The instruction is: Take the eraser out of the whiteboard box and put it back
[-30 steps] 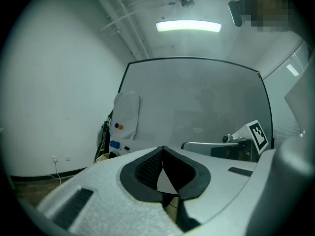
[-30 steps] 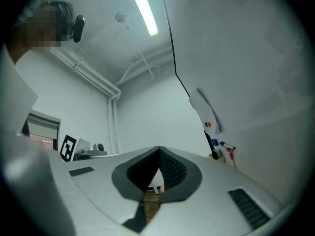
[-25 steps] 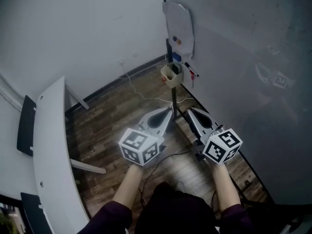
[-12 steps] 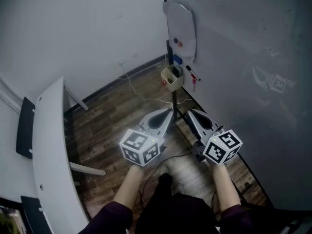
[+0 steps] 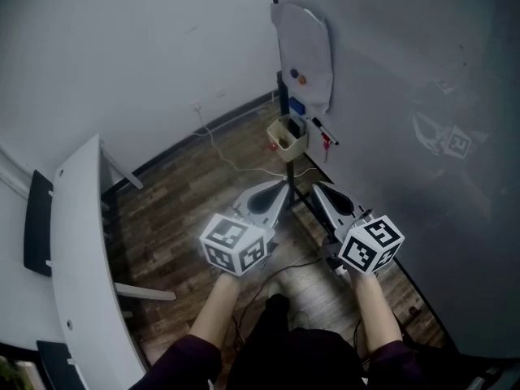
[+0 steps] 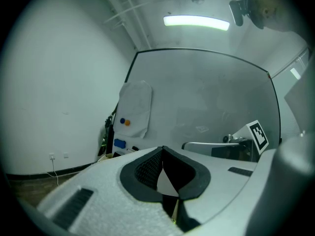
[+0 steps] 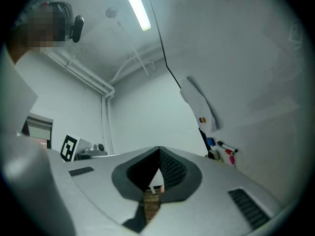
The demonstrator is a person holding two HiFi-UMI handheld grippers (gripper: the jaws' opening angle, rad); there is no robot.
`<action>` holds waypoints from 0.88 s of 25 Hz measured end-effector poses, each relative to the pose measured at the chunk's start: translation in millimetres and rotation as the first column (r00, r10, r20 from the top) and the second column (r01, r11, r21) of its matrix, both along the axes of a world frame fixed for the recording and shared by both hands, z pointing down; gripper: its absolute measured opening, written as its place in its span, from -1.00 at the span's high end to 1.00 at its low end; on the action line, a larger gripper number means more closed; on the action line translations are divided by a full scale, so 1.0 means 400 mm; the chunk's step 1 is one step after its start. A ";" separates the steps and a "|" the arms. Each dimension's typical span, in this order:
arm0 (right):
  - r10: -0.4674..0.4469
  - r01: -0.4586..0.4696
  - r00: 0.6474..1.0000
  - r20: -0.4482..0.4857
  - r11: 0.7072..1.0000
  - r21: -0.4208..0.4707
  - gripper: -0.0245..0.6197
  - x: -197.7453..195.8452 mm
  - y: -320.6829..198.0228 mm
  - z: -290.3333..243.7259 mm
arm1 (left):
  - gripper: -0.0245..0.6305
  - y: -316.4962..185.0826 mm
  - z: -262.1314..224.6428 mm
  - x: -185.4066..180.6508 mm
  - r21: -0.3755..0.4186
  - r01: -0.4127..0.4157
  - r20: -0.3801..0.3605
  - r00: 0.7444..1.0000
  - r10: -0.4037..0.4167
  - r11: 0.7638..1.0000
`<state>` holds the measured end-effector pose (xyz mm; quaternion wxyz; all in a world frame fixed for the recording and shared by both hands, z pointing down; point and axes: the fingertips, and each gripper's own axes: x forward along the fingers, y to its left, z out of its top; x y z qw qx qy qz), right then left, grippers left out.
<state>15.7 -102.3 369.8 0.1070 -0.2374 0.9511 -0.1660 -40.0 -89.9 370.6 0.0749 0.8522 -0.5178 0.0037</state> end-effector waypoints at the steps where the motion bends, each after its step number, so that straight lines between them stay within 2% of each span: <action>1: 0.001 -0.001 1.000 -0.002 1.000 -0.002 0.91 -0.007 -0.011 0.004 | 0.91 -0.012 0.003 -0.006 -0.002 -0.002 -0.002 1.000 0.002 1.000; 11: 0.030 -0.030 0.999 -0.015 0.999 -0.024 0.91 -0.065 -0.112 0.032 | 0.91 -0.122 0.036 -0.064 -0.028 -0.031 -0.015 0.999 0.031 0.999; 22: 0.109 -0.110 0.994 -0.028 0.993 -0.043 0.91 -0.118 -0.198 0.008 | 0.91 -0.224 0.018 -0.116 -0.050 -0.114 -0.028 0.993 0.112 0.992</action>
